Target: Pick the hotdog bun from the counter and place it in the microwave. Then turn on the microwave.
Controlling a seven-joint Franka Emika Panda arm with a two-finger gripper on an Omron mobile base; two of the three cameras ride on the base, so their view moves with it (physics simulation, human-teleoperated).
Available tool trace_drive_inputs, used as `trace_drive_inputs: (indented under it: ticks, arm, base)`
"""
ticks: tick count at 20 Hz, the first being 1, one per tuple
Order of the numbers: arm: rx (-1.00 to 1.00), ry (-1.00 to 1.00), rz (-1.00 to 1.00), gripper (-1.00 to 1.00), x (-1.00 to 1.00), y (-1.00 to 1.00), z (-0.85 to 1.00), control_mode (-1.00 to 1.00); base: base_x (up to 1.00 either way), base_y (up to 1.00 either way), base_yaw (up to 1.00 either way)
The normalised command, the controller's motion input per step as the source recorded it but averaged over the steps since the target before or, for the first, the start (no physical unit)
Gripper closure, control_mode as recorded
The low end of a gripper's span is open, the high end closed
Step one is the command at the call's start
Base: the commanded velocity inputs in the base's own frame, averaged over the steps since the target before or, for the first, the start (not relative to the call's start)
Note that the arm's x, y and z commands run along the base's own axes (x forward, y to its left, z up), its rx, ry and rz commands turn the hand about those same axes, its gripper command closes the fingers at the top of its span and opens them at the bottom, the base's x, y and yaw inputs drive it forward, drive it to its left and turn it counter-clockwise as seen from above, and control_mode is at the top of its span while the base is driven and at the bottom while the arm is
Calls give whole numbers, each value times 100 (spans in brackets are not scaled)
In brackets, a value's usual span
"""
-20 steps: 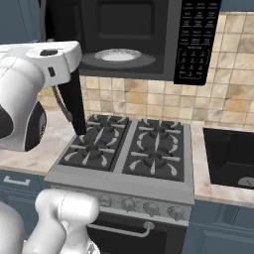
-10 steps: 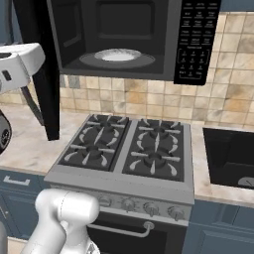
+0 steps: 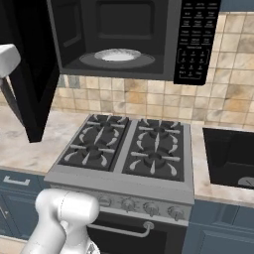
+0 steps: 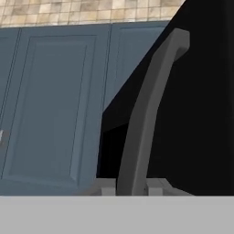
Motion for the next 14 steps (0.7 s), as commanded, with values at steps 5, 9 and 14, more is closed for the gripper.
trace_drive_inputs:
  ticks: [5, 9, 14]
  arm:
    - [0, 4, 0, 100, 0, 49, 0, -100]
    - [0, 7, 1, 100, 0, 54, 0, -100]
    - [0, 11, 1, 100, 0, 49, 0, -100]
  base:
    - [0, 0, 0]
    - [0, 0, 0]
    - [0, 0, 0]
